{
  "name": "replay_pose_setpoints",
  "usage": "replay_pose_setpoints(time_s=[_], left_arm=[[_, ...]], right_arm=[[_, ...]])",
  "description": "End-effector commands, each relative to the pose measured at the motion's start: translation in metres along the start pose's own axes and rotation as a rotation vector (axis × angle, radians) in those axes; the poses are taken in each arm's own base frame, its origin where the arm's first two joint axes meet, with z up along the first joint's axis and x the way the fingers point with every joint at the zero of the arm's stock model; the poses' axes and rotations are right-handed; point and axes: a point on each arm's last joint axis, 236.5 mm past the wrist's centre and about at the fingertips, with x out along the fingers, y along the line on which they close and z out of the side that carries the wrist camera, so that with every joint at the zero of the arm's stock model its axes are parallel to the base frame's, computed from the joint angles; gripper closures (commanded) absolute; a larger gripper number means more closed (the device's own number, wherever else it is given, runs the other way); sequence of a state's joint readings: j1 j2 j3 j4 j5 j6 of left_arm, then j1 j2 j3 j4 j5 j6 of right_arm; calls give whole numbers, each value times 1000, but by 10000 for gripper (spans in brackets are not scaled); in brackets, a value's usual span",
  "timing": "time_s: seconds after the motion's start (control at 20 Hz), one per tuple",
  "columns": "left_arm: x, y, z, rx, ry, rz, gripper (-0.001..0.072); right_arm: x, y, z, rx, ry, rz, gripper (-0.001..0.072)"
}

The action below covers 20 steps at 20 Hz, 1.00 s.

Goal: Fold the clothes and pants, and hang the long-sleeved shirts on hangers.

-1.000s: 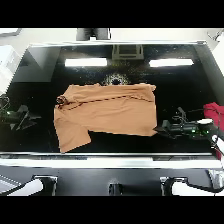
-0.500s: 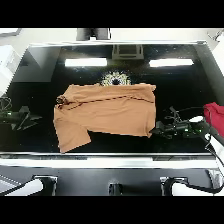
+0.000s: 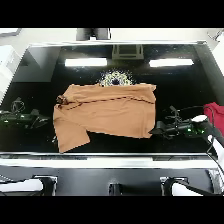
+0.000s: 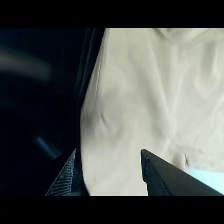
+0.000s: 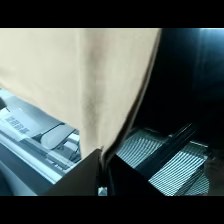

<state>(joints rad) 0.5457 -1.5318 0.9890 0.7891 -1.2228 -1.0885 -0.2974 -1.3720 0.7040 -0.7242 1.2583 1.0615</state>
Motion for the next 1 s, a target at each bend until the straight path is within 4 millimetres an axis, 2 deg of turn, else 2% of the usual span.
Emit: replay_pose_setpoints(time_s=[0.0,0.25,0.35,0.5,0.55,0.6,0.7,0.75,0.85,0.95], left_arm=[[18,5,13,47,-32,-53,220],[24,18,20,75,-54,-23,220],[30,20,16,67,-34,-29,220],[43,11,4,88,27,-49,224],[47,6,-1,105,48,-58,256],[49,2,-4,112,62,-63,322],[49,-2,-8,115,77,-74,654],[48,-4,-8,113,82,-81,687],[42,-12,-5,111,87,-104,688],[33,-34,4,131,79,-163,688]], right_arm=[[-4,6,-8,21,23,7,682],[-7,6,-11,38,30,-7,682],[-8,7,-10,39,26,-8,682],[-10,9,-10,36,18,-9,682],[-10,9,-10,37,17,-8,682],[-10,9,-10,40,17,-8,682],[-10,11,-9,41,14,-3,682],[-10,12,-8,42,12,2,682],[-11,18,-6,34,-2,24,683],[-18,36,4,-15,-55,60,684]])
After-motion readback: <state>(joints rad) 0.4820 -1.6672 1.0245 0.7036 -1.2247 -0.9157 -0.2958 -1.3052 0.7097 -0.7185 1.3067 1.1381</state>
